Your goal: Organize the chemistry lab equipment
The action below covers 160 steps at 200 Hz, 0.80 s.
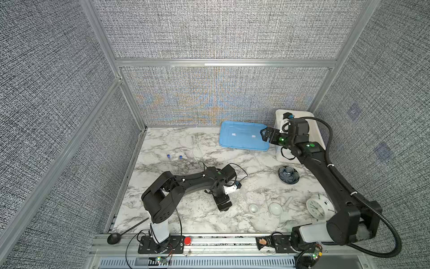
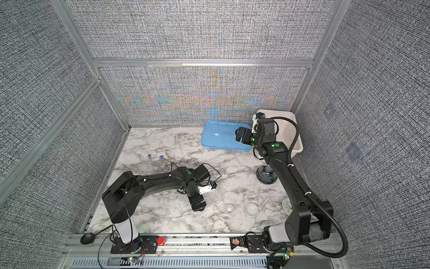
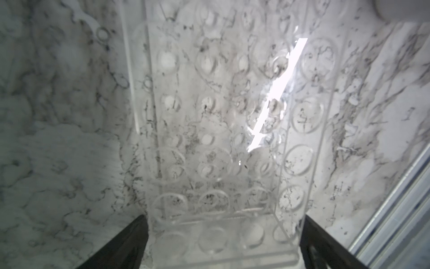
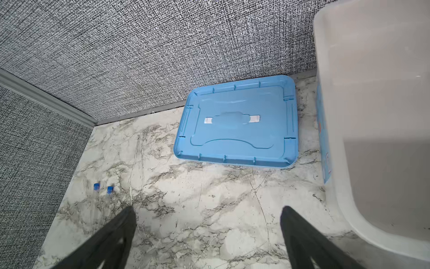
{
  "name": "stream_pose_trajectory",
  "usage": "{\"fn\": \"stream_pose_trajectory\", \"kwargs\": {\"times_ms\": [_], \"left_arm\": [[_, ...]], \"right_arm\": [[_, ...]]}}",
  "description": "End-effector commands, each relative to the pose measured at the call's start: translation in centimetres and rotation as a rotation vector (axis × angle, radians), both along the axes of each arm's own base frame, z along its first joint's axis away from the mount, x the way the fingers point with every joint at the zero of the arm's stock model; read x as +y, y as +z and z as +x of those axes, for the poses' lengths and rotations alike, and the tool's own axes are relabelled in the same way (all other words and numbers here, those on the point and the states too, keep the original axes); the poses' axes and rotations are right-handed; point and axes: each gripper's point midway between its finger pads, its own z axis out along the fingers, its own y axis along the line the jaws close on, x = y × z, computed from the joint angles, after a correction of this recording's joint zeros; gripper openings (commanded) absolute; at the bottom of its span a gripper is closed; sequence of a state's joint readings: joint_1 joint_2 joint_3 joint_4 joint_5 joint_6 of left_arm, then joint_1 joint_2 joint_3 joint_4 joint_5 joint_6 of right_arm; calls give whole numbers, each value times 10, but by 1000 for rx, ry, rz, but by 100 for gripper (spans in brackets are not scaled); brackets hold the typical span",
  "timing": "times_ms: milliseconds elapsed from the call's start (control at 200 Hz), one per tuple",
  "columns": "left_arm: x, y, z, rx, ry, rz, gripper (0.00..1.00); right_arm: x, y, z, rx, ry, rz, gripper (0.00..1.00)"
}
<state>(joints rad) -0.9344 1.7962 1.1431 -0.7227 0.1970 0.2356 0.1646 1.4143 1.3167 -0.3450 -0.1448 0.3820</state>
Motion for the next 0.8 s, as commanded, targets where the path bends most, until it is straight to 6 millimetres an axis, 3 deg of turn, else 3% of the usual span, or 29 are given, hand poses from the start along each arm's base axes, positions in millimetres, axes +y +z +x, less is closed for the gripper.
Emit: {"fn": "stream_pose_trajectory", "kwargs": {"times_ms": [0,220,405,615,705,795], "left_arm": [[0,11,10,-72,-11,-19,99],[2,64,19,-175,39,-96,99],[12,106,50,-380,224,-209,99],[58,142,132,-504,601,-231,99],[81,147,167,-503,736,-203,99],[106,147,200,-474,890,-162,96]], "right_arm": [[6,-3,2,23,29,69,99],[4,-4,3,18,33,49,99],[9,-5,6,63,20,100,99],[24,8,10,30,30,164,99],[27,13,14,19,23,149,99],[19,11,13,69,-60,103,99]]}}
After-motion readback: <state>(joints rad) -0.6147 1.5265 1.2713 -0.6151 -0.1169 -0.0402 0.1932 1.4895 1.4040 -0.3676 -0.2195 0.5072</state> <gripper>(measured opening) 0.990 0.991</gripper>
